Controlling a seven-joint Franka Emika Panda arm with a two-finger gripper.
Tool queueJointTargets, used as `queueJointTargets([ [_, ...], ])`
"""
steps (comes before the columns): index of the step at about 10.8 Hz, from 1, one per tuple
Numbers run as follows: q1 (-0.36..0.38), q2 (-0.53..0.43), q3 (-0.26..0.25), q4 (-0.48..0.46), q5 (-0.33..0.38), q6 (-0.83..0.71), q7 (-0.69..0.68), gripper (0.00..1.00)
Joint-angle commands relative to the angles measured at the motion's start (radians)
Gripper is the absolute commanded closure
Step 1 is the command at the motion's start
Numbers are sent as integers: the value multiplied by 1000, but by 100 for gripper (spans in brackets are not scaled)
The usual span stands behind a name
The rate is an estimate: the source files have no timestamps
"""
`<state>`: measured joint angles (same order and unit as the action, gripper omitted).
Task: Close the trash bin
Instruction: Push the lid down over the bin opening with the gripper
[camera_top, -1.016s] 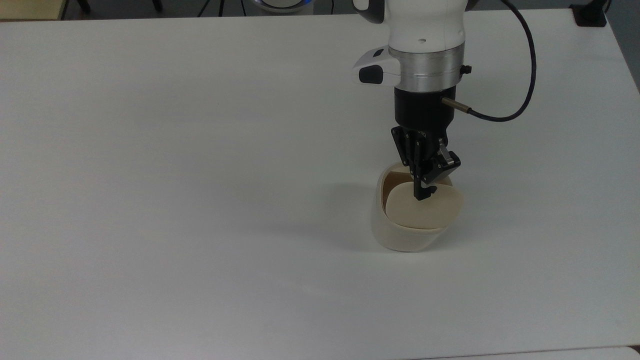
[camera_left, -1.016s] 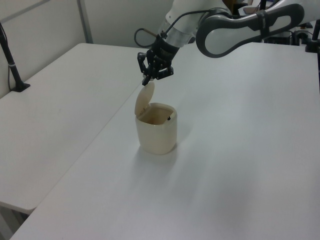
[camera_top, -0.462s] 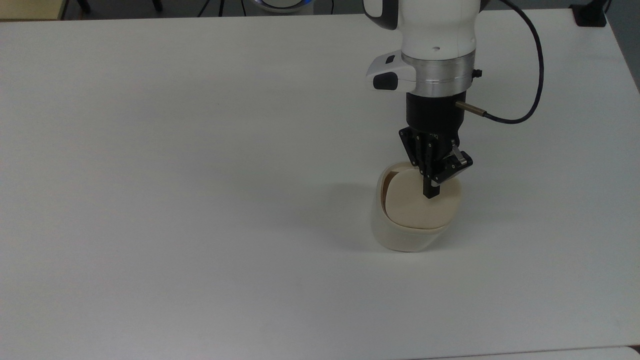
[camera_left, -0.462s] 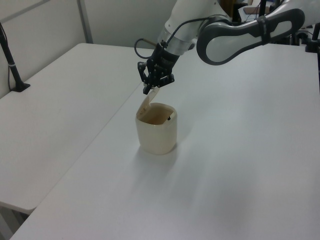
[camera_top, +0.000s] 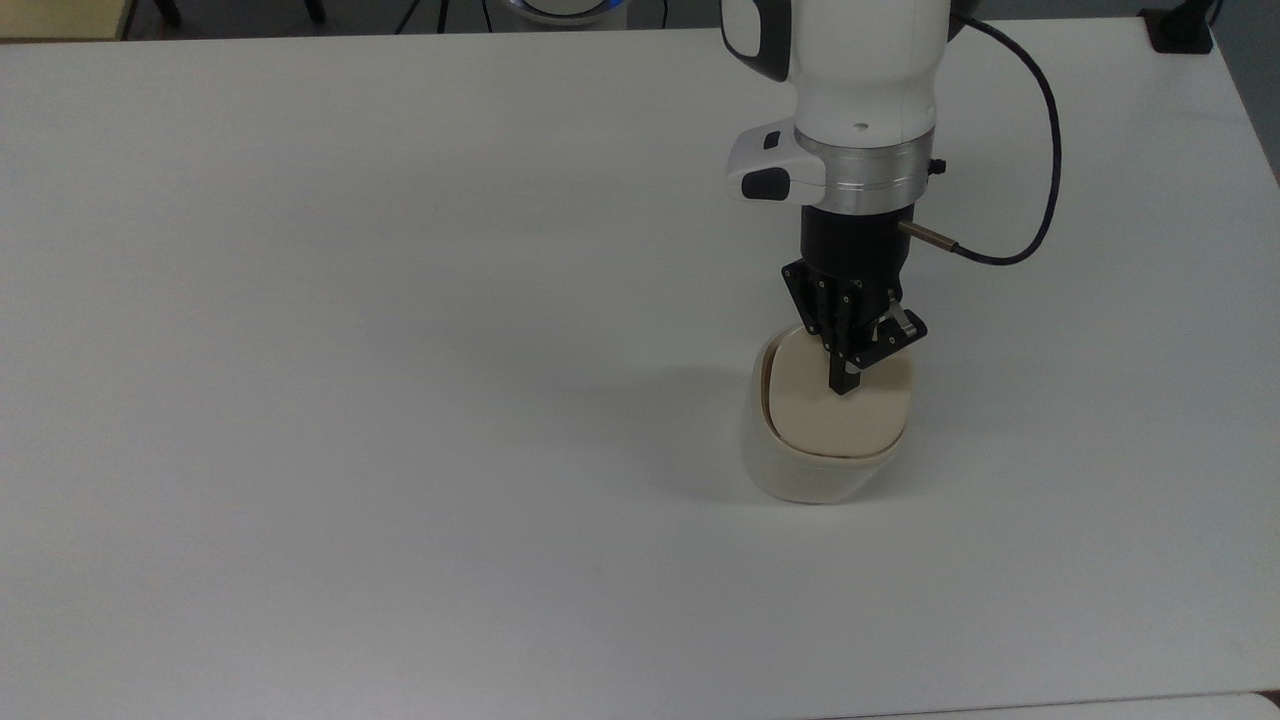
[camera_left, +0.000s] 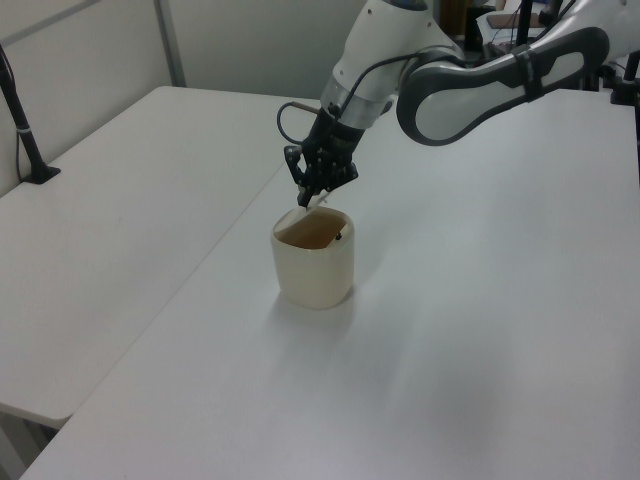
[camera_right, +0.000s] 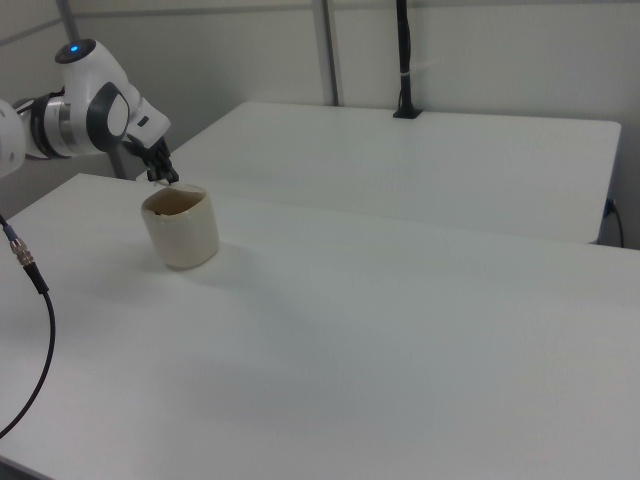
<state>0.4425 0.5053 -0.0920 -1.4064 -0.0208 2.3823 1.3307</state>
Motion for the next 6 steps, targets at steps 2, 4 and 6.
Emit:
queueJointTargets([
  [2,16,-85,-6,-112,-13,-55,-74,100],
  [4,16,-87,1,-123,-13,-74,-102,100],
  [6,16,-83,11,-137,-15,-74,-114,100],
])
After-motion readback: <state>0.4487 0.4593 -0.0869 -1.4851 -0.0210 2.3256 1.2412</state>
